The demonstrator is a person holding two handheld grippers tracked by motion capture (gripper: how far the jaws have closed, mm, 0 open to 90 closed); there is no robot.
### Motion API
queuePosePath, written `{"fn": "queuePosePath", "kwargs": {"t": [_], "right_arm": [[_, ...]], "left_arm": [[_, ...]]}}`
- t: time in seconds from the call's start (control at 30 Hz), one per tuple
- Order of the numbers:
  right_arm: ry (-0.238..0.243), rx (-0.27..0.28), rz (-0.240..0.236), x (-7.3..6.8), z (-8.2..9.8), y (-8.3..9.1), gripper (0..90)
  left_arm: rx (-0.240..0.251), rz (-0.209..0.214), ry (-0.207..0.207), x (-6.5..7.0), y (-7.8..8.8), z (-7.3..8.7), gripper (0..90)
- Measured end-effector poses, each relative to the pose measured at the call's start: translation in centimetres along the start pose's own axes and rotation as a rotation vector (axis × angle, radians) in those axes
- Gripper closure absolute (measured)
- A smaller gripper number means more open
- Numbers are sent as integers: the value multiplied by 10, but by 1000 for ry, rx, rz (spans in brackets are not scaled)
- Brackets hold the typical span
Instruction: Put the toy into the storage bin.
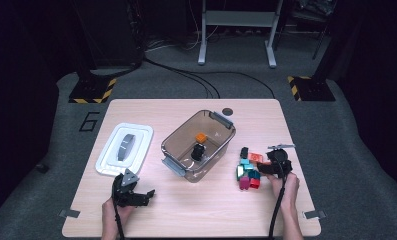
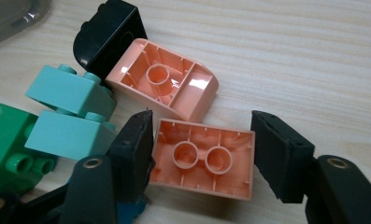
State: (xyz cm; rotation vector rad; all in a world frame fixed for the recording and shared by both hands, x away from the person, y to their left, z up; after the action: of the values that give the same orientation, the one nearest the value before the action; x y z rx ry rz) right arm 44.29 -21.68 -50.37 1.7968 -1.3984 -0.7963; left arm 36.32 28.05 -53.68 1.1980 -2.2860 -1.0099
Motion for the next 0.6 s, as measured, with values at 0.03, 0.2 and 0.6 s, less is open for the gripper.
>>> {"fn": "queuePosePath", "kwargs": {"t": [0.03,0.2,0.6], "right_arm": [[2,6,0,0,0,0,406],[5,9,-5,1,1,0,413],[-18,-20,-24,4,1,0,403]], "left_arm": [[0,0,0,0,0,0,73],[0,0,0,0,0,0,73],[1,0,0,0,0,0,73]]}}
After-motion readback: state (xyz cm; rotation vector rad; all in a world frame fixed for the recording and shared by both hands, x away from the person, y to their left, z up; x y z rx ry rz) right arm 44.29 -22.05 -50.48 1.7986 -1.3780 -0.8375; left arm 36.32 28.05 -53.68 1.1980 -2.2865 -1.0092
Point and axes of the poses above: each handheld gripper's, and its own axes: y roughly backward along the jaws, z roughly out of its underside, x roughly to its right, the point moved 1 cm from there along -y, roughly forward along the jaws, and after that the axes turned 4 degrees about -x, right-handed, at the moved point
